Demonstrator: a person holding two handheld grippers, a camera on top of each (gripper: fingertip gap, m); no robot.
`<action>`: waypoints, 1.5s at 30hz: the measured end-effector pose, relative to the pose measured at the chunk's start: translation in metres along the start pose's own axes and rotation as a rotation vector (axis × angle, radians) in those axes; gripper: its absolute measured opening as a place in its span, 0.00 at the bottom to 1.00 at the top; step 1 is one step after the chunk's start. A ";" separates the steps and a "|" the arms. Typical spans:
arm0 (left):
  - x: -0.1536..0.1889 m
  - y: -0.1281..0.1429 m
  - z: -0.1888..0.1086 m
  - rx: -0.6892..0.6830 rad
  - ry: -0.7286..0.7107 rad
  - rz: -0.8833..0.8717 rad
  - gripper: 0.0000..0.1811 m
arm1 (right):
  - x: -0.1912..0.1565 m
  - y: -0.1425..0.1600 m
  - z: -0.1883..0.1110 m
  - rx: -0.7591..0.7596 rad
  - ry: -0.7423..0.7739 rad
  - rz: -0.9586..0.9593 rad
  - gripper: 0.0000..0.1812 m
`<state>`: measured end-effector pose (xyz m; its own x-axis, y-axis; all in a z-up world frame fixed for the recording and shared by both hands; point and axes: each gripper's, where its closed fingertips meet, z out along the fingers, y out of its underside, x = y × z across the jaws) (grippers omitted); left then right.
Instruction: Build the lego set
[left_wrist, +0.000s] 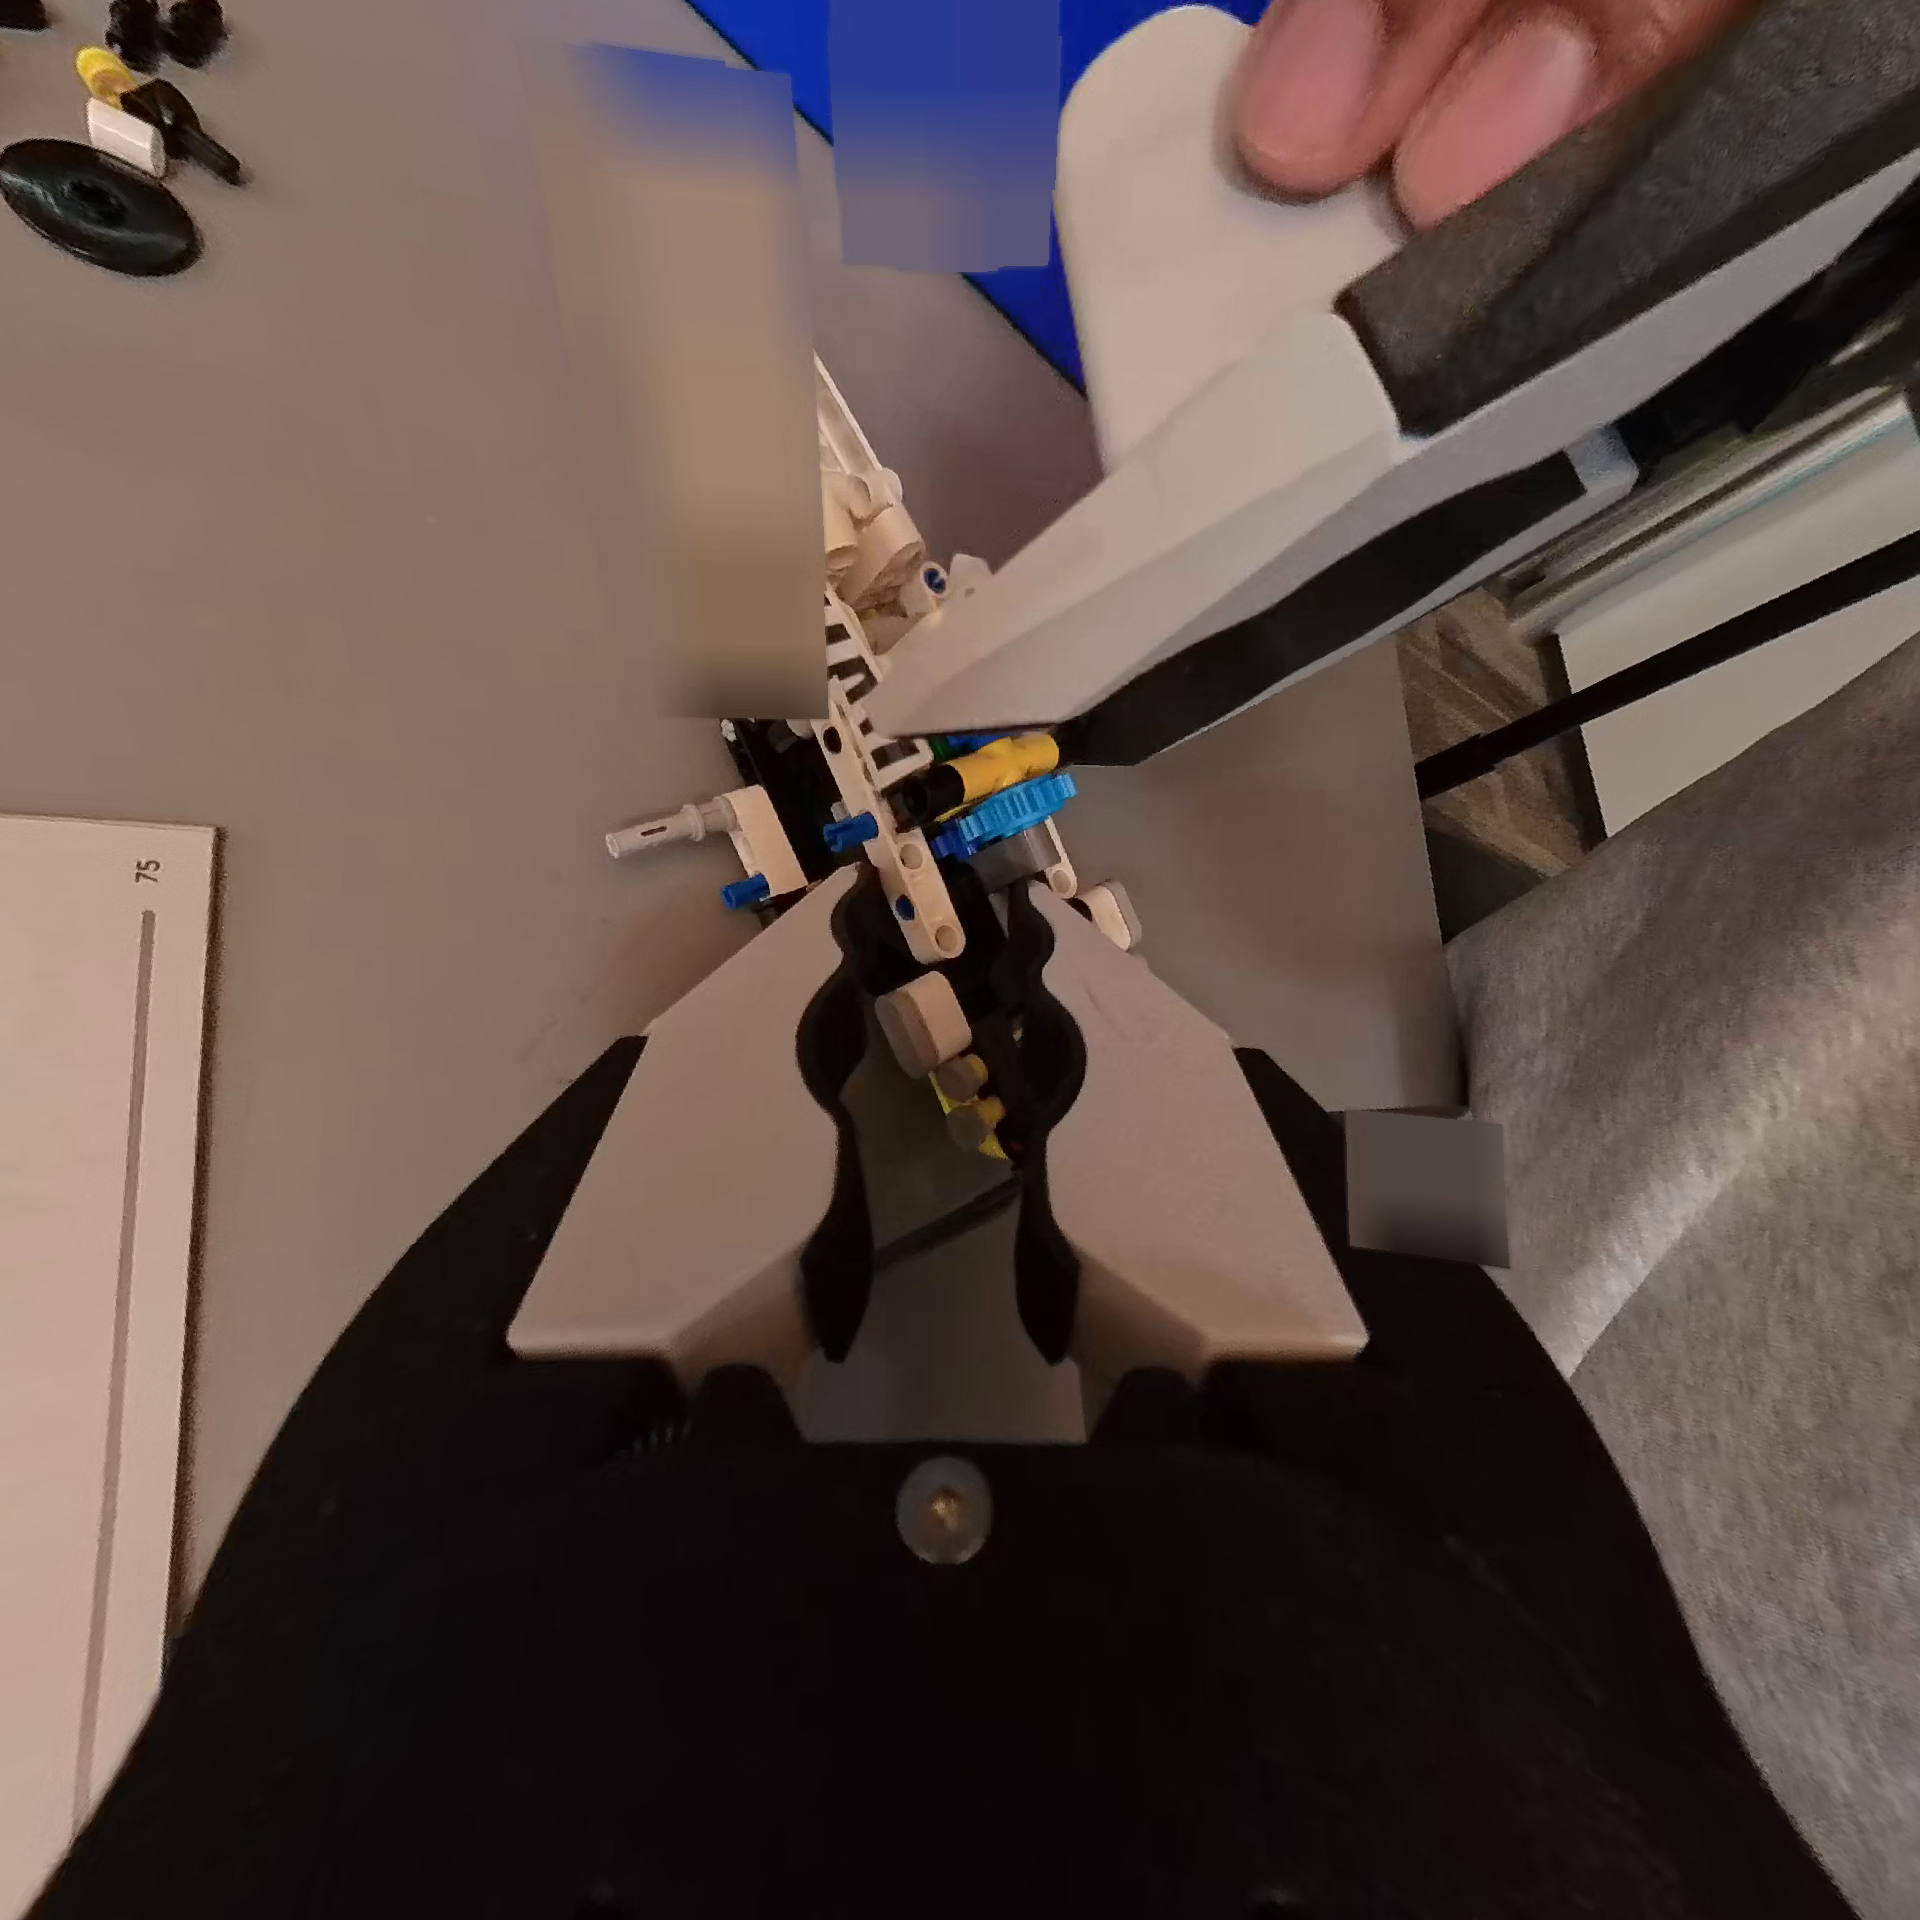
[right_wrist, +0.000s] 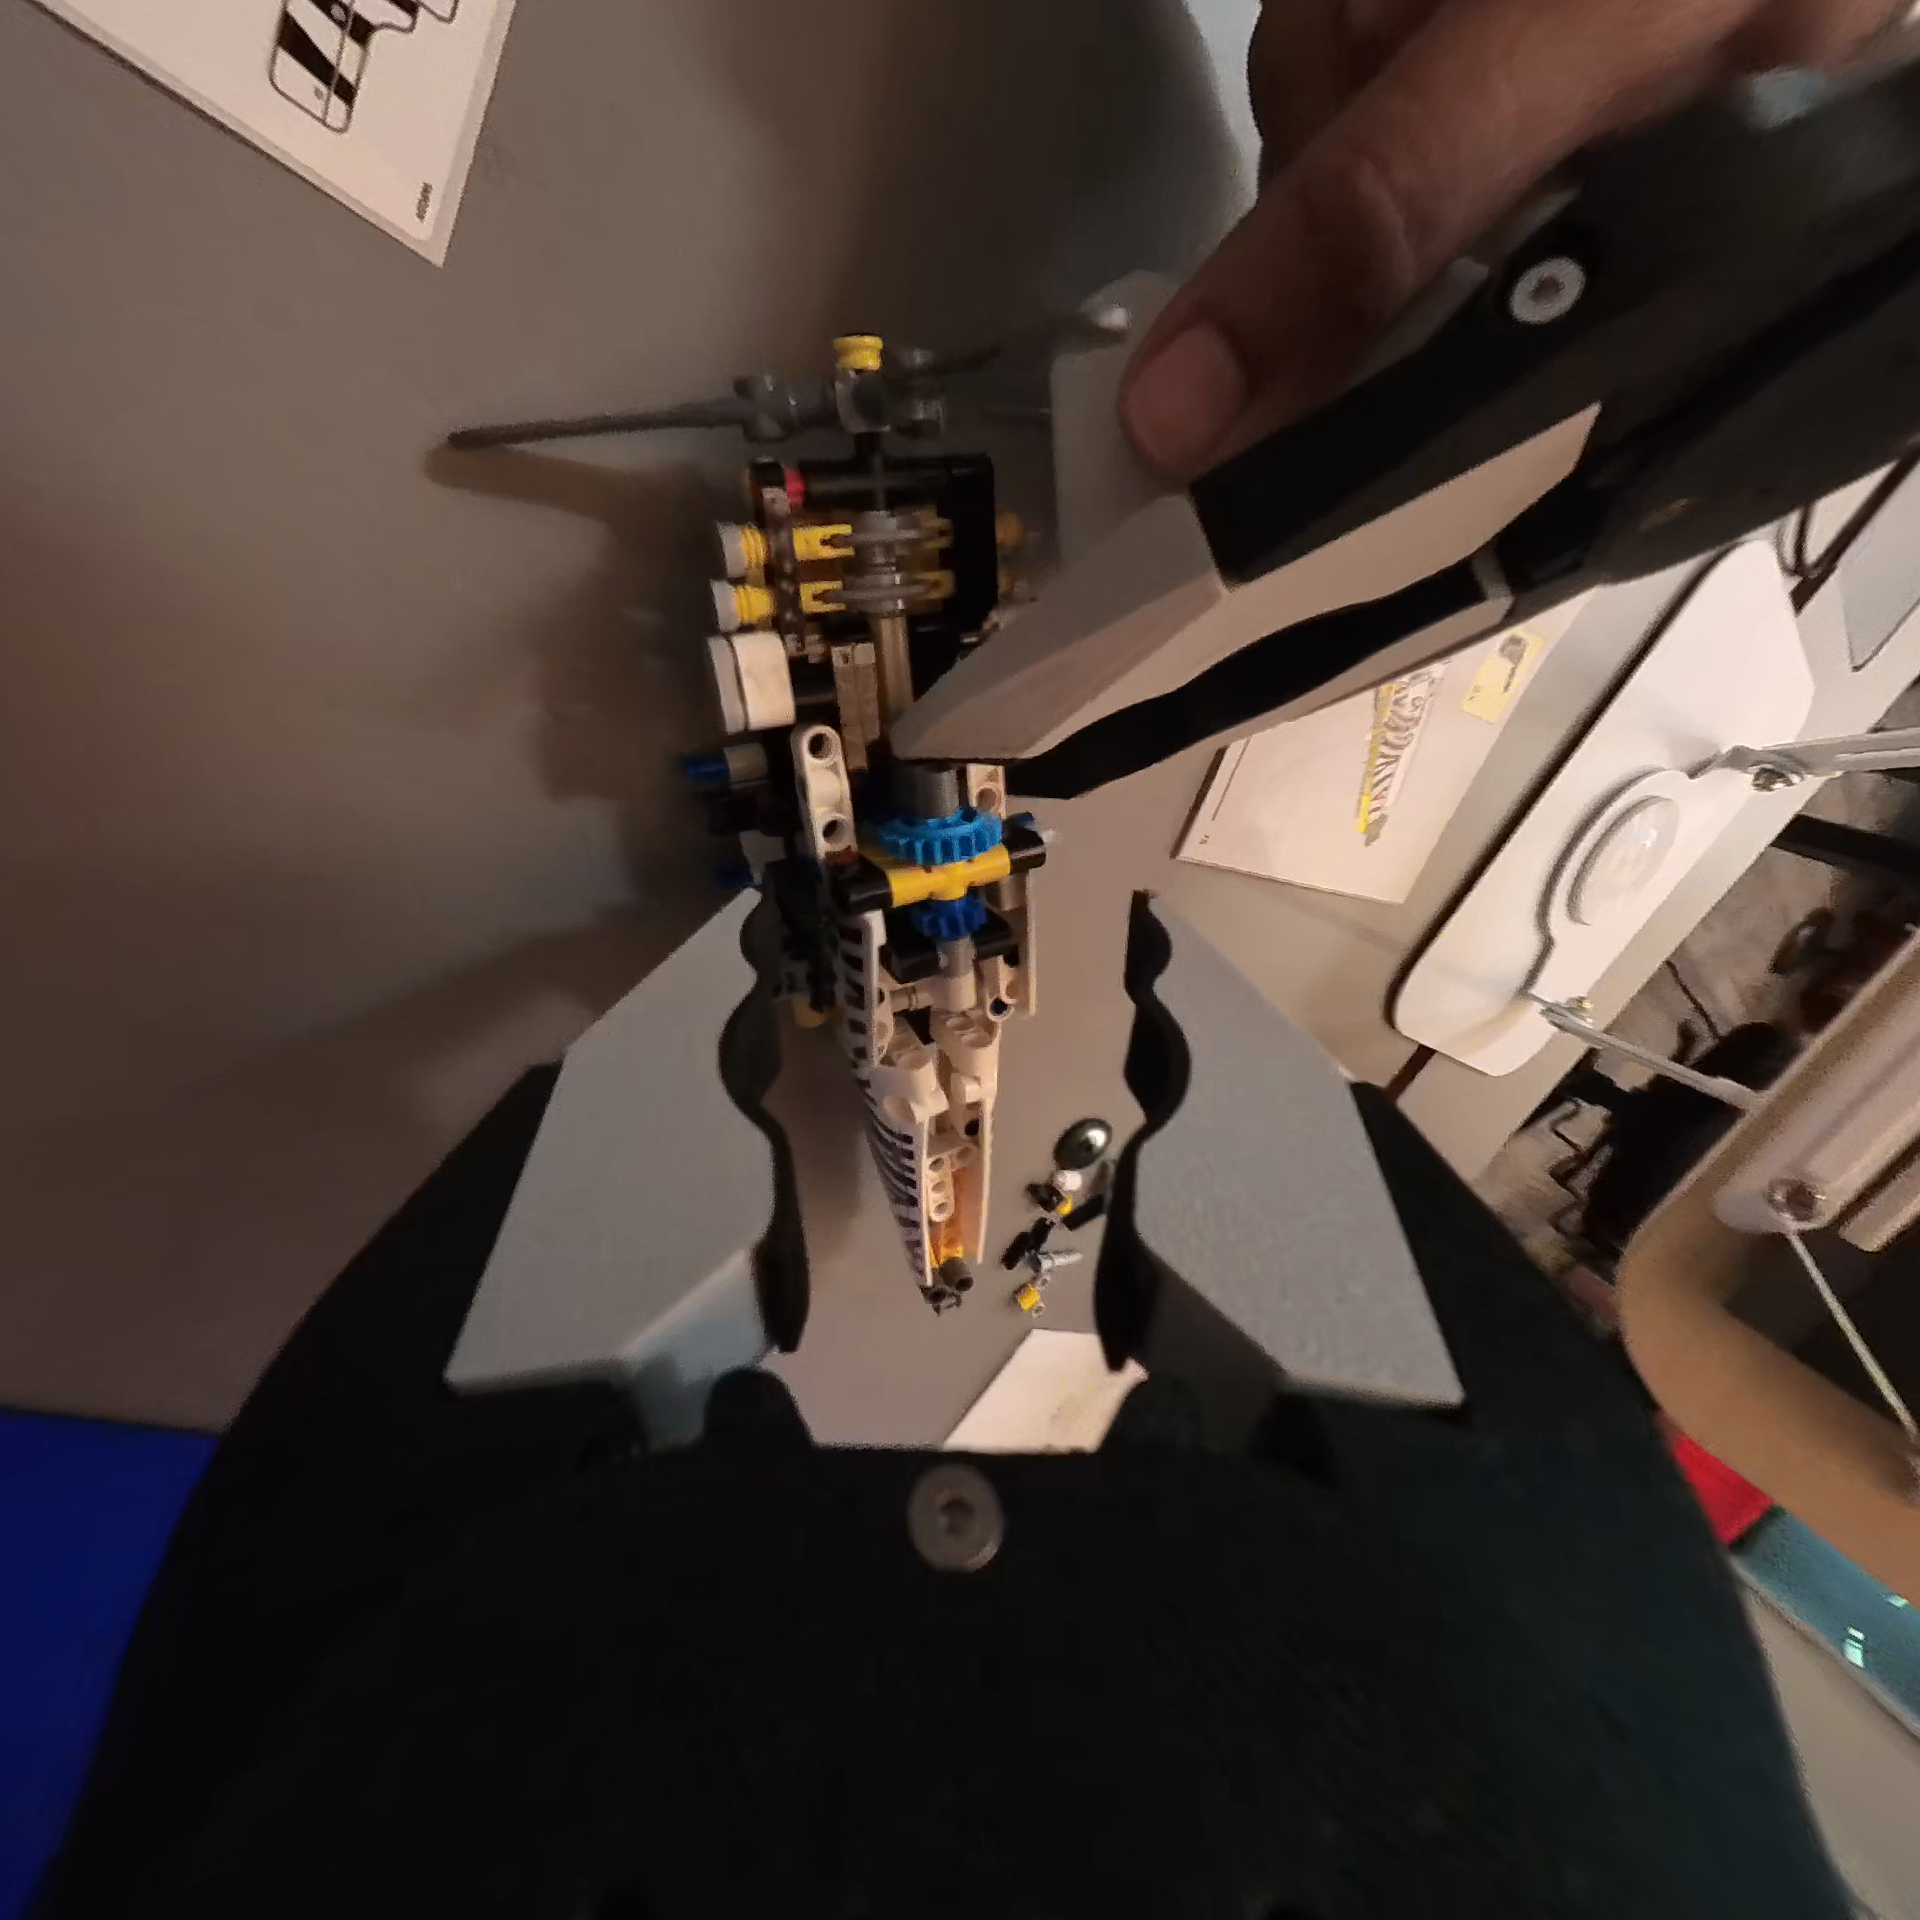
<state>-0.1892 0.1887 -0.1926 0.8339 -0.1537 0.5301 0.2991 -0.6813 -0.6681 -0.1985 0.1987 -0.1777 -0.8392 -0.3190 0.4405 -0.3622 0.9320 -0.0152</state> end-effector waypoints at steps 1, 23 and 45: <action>0.000 0.000 0.000 0.001 0.002 -0.002 0.12 | 0.000 0.000 0.000 -0.006 0.015 -0.010 0.36; 0.005 -0.029 -0.062 0.352 -0.162 -0.060 0.23 | -0.022 -0.027 -0.073 0.957 0.555 1.605 0.48; 0.030 -0.020 -0.068 0.645 -0.192 0.026 0.23 | -0.036 0.020 -0.034 0.683 0.697 1.867 0.42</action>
<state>-0.2019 0.1487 -0.1277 0.8944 0.0068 0.4473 0.4454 -0.1061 -0.8890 -0.1620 0.2340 -0.1636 -0.1001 0.9475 -0.3037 0.3358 -0.2552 -0.9067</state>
